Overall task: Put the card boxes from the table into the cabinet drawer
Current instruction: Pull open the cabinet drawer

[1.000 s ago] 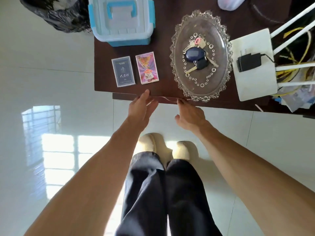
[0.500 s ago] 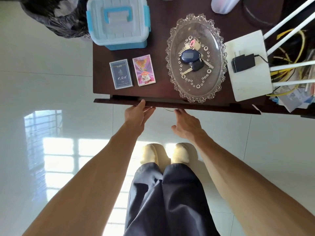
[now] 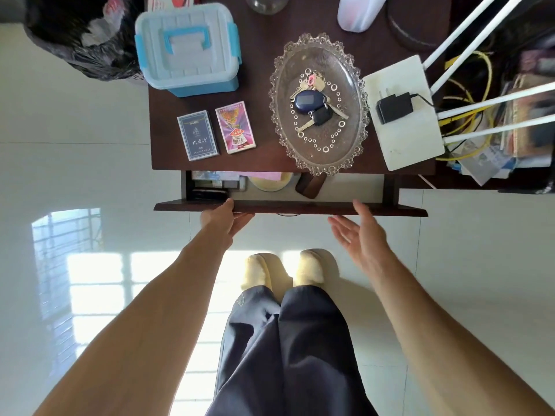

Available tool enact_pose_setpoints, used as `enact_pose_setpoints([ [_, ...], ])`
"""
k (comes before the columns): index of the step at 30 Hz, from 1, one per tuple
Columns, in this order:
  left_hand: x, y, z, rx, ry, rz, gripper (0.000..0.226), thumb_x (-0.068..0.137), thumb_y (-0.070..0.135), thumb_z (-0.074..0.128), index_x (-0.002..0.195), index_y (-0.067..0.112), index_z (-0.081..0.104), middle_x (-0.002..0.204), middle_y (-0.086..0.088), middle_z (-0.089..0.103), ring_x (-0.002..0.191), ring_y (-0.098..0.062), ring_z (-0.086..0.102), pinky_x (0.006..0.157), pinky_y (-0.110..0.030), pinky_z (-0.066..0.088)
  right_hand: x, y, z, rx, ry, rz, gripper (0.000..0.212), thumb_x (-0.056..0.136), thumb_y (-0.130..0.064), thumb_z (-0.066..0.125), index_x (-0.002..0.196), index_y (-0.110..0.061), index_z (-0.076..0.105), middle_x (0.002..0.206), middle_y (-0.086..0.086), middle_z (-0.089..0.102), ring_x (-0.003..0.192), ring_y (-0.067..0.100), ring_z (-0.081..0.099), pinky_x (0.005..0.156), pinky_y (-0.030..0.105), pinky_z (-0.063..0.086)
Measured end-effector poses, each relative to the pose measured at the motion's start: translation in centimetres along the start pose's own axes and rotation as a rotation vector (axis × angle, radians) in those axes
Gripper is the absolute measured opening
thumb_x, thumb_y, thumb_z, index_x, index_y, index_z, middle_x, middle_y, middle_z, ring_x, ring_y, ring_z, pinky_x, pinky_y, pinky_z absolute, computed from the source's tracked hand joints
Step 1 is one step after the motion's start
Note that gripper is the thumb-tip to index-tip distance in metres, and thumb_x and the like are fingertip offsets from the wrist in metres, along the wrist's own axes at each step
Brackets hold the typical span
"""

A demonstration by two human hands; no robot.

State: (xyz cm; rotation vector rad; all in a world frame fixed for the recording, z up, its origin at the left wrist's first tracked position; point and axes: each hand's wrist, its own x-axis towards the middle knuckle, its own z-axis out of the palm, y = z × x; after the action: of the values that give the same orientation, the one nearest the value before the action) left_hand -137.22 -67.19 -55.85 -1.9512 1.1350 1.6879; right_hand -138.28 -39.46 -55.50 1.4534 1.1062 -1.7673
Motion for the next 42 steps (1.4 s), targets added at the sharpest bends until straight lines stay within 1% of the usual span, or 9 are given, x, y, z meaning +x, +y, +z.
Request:
enact_pose_setpoints([
  [2, 0.2, 0.1, -0.4, 0.039, 0.002, 0.012, 0.015, 0.091, 0.015, 0.067, 0.097, 0.004, 0.06, 0.069, -0.017, 0.076, 0.067, -0.029, 0.077, 0.064, -0.037, 0.064, 0.5, -1.8, 0.7, -0.082, 0.095, 0.02, 0.038, 0.097, -0.031, 0.066, 0.127, -0.011, 0.053, 0.108, 0.021, 0.075, 0.086, 0.027, 0.08, 0.067, 0.034, 0.064],
  [5, 0.4, 0.2, -1.0, 0.068, -0.015, 0.033, 0.019, 0.087, 0.012, 0.071, 0.099, 0.0, 0.062, 0.07, -0.02, 0.076, 0.065, -0.029, 0.077, 0.057, -0.033, 0.064, 0.9, -1.9, 1.5, -0.251, 0.155, 0.029, 0.035, 0.1, -0.022, 0.06, 0.131, -0.007, 0.053, 0.097, 0.017, 0.079, 0.081, 0.025, 0.08, 0.061, 0.031, 0.061],
  [9, 0.3, 0.2, -1.0, 0.074, -0.021, 0.051, 0.024, 0.087, 0.01, 0.072, 0.105, -0.002, 0.061, 0.075, -0.022, 0.076, 0.067, -0.03, 0.077, 0.055, -0.03, 0.063, 1.0, -1.5, 1.5, -0.125, 0.134, 0.006, 0.035, 0.099, -0.015, 0.058, 0.131, -0.005, 0.051, 0.083, 0.017, 0.08, 0.077, 0.026, 0.08, 0.055, 0.029, 0.062],
  [12, 0.1, 0.1, -1.0, 0.08, -0.018, 0.05, 0.019, 0.087, 0.01, 0.071, 0.1, -0.001, 0.062, 0.066, -0.018, 0.075, 0.066, -0.029, 0.077, 0.056, -0.03, 0.063, 1.1, -1.6, 1.2, -0.125, 0.119, 0.007, 0.032, 0.099, -0.013, 0.058, 0.129, -0.003, 0.054, 0.081, 0.017, 0.08, 0.077, 0.027, 0.08, 0.054, 0.028, 0.061],
  [15, 0.0, 0.0, -1.0, 0.101, 0.002, 0.045, 0.016, 0.087, 0.01, 0.072, 0.095, 0.001, 0.063, 0.064, -0.017, 0.075, 0.069, -0.029, 0.077, 0.061, -0.033, 0.063, 0.9, -1.4, 0.9, -0.119, 0.12, 0.008, 0.03, 0.098, -0.013, 0.06, 0.126, -0.002, 0.056, 0.082, 0.018, 0.08, 0.077, 0.028, 0.08, 0.054, 0.029, 0.061],
  [24, -0.6, -2.6, -3.0, 0.094, 0.008, 0.015, 0.012, 0.087, 0.009, 0.071, 0.09, -0.001, 0.066, 0.058, -0.017, 0.073, 0.068, -0.027, 0.076, 0.055, -0.026, 0.062, -0.3, 1.5, -0.5, -0.085, 0.201, 0.033, 0.029, 0.096, -0.014, 0.062, 0.122, -0.002, 0.057, 0.104, 0.022, 0.076, 0.078, 0.028, 0.08, 0.056, 0.032, 0.063],
  [32, -0.9, -5.4, -5.2, 0.105, 0.013, -0.029, 0.013, 0.088, 0.009, 0.07, 0.089, -0.003, 0.066, 0.058, -0.021, 0.072, 0.053, -0.025, 0.074, 0.045, -0.023, 0.059, -1.7, 4.3, -2.0, -0.061, 0.283, 0.065, 0.031, 0.097, -0.016, 0.063, 0.125, -0.005, 0.057, 0.109, 0.02, 0.074, 0.081, 0.027, 0.08, 0.057, 0.03, 0.064],
  [38, -1.3, -6.4, -6.1, 0.116, 0.018, -0.093, 0.015, 0.087, 0.008, 0.071, 0.091, -0.006, 0.065, 0.061, -0.024, 0.073, 0.053, -0.026, 0.074, 0.042, -0.023, 0.058, -2.2, 5.4, -2.8, -0.071, 0.324, 0.048, 0.021, 0.096, -0.014, 0.061, 0.114, -0.001, 0.06, 0.096, 0.021, 0.076, 0.086, 0.03, 0.079, 0.081, 0.036, 0.063],
  [42, -1.6, -7.3, -6.8, 0.127, 0.038, -0.13, 0.016, 0.088, 0.007, 0.069, 0.094, -0.008, 0.065, 0.058, -0.024, 0.071, 0.048, -0.026, 0.072, 0.037, -0.022, 0.055, -2.6, 6.6, -3.6, -0.064, 0.343, 0.076, 0.014, 0.097, -0.013, 0.061, 0.105, -0.002, 0.061, 0.089, 0.019, 0.076, 0.086, 0.03, 0.079, 0.086, 0.04, 0.063],
])
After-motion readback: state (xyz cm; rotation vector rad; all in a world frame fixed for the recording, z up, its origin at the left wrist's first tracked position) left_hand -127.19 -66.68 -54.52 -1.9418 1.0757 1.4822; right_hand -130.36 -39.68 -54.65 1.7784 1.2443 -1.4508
